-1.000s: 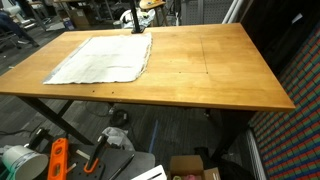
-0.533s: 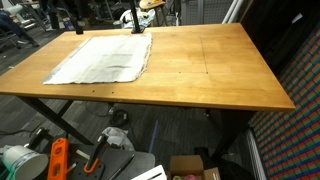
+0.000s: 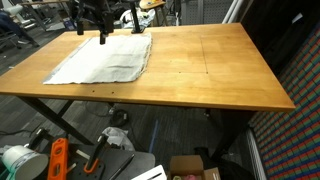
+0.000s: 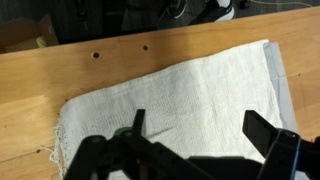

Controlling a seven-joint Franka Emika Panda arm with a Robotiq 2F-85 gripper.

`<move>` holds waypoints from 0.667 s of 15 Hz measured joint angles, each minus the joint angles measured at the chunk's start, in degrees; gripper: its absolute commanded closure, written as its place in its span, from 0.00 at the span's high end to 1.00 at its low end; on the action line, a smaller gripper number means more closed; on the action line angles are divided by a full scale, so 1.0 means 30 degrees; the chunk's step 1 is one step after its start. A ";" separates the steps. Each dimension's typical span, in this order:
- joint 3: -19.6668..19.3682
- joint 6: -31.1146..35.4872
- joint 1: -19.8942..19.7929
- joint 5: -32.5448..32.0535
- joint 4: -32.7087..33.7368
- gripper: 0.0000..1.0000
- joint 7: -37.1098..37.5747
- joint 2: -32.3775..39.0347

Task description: Fold the towel in half from right to left

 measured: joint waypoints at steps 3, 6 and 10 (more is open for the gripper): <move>-0.0333 0.1617 -0.0691 0.0645 -0.0091 1.00 -0.0562 0.0678; -0.0478 0.3499 -0.1119 0.0676 -0.0242 1.00 -0.0578 0.1316; -0.0526 0.5251 -0.1474 0.0678 -0.0320 1.00 -0.0537 0.2102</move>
